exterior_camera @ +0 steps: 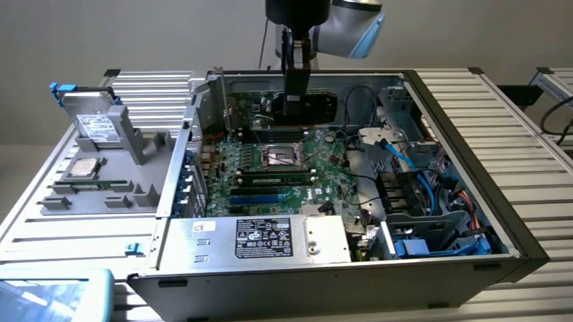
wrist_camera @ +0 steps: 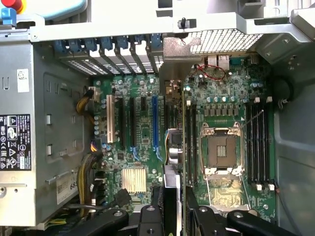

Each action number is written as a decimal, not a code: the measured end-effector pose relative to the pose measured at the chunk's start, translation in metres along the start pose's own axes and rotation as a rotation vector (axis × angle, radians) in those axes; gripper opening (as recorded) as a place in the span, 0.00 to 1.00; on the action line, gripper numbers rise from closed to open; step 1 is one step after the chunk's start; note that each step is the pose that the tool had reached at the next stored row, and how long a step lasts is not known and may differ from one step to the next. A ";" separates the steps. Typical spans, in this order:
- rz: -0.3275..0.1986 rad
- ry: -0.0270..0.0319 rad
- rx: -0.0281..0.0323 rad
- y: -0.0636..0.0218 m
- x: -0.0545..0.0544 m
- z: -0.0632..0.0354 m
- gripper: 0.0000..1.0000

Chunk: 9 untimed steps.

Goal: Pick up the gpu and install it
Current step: 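Insert the gpu into the slot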

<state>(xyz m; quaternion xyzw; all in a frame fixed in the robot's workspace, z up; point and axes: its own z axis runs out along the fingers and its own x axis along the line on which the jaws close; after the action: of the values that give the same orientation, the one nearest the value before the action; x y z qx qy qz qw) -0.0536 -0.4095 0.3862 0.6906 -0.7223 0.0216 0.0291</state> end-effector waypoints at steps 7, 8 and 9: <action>0.000 -0.0058 -0.0003 0.0018 0.000 0.0026 0.28; 0.000 -0.0094 -0.0006 0.0026 0.000 0.0035 0.28; 0.000 -0.0138 -0.0013 0.0033 0.000 0.0041 0.28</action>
<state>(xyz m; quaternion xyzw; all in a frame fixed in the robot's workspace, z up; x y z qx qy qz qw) -0.0569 -0.4101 0.3821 0.6908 -0.7224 0.0164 0.0246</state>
